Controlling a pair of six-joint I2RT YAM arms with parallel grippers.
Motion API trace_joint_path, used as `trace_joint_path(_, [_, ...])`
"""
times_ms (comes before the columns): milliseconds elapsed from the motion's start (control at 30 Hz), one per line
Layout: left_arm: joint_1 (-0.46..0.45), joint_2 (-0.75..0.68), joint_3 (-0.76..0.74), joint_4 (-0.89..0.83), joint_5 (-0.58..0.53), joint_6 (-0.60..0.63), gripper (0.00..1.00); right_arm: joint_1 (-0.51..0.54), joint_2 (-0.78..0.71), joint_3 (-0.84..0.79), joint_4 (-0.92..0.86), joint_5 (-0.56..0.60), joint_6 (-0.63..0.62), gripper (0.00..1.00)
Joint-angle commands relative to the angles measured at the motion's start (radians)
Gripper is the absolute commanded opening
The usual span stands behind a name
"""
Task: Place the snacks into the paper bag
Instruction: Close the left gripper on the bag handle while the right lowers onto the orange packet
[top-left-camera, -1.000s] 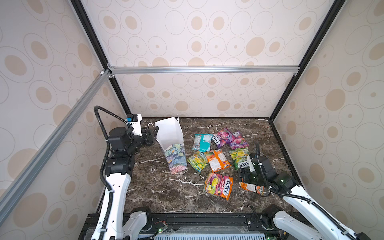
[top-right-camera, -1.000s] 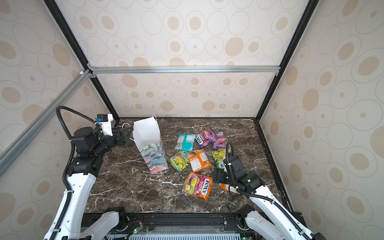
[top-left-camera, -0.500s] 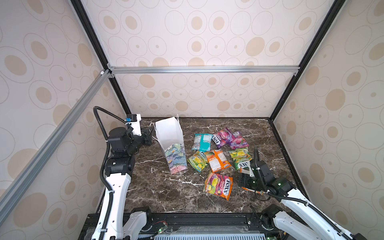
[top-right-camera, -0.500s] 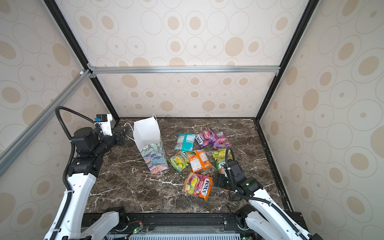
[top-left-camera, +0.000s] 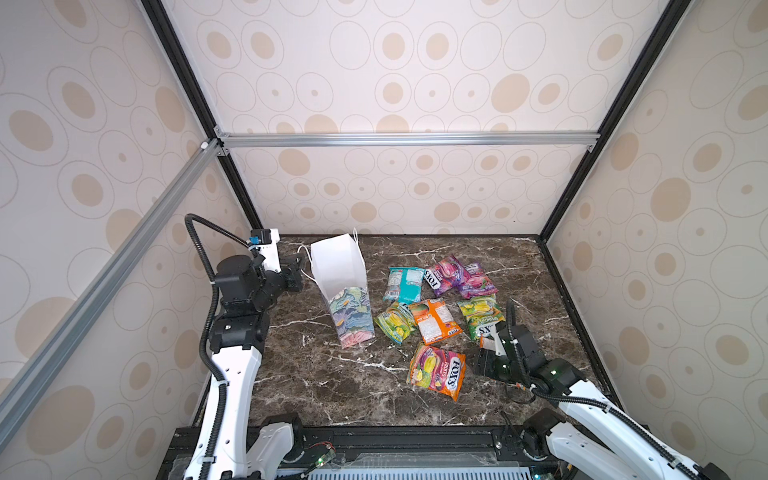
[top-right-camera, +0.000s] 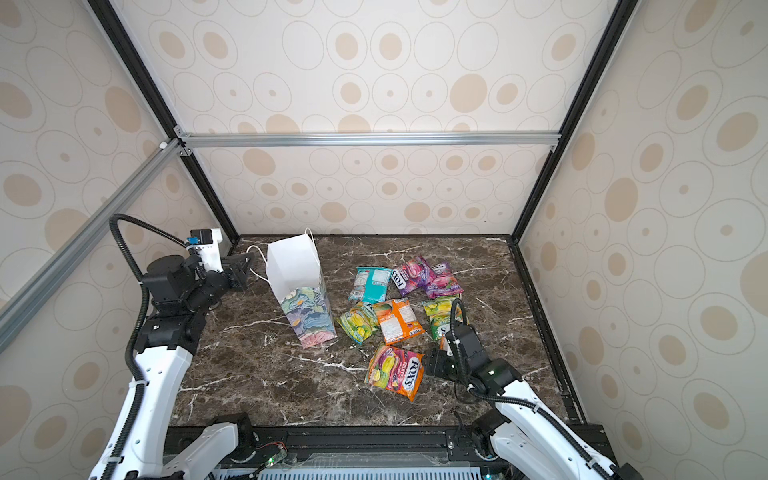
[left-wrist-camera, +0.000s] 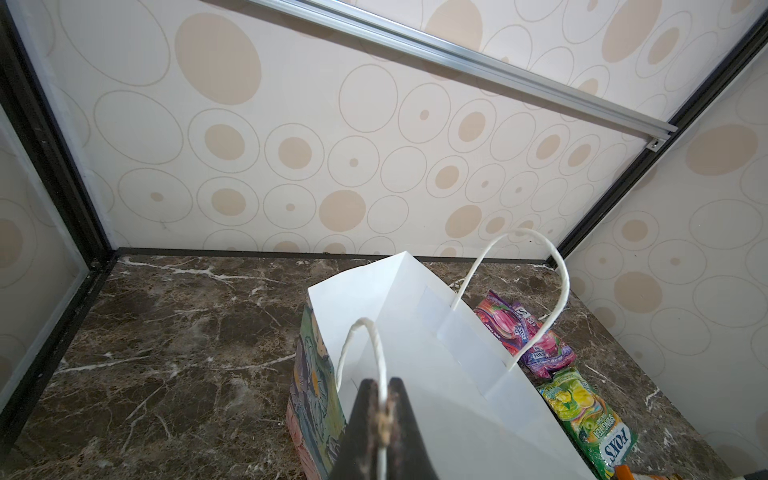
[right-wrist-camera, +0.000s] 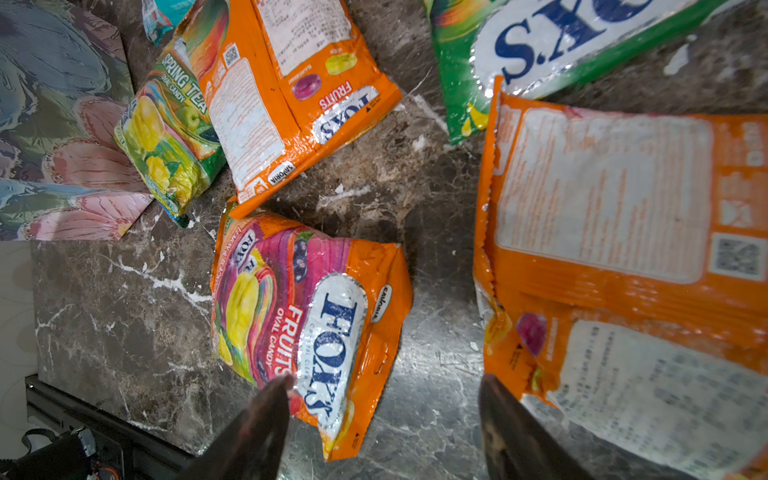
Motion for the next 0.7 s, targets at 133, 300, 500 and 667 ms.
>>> trace_joint_path(133, [0.013, -0.022, -0.004, 0.039, 0.001, -0.005, 0.07, 0.012, 0.041, -0.041, 0.114, -0.047, 0.022, 0.72])
trace_joint_path(300, [0.014, -0.020, -0.002, 0.041, 0.007, -0.006, 0.07, 0.085, 0.108, -0.001, 0.097, -0.017, -0.035, 0.71])
trace_joint_path(500, [0.014, -0.025, -0.003, 0.042, 0.004, -0.006, 0.07, 0.270, 0.178, 0.062, -0.032, 0.107, -0.038, 0.71])
trace_joint_path(667, [0.014, -0.027, -0.005, 0.042, -0.001, -0.005, 0.07, 0.401, 0.229, 0.055, -0.053, 0.140, 0.039, 0.71])
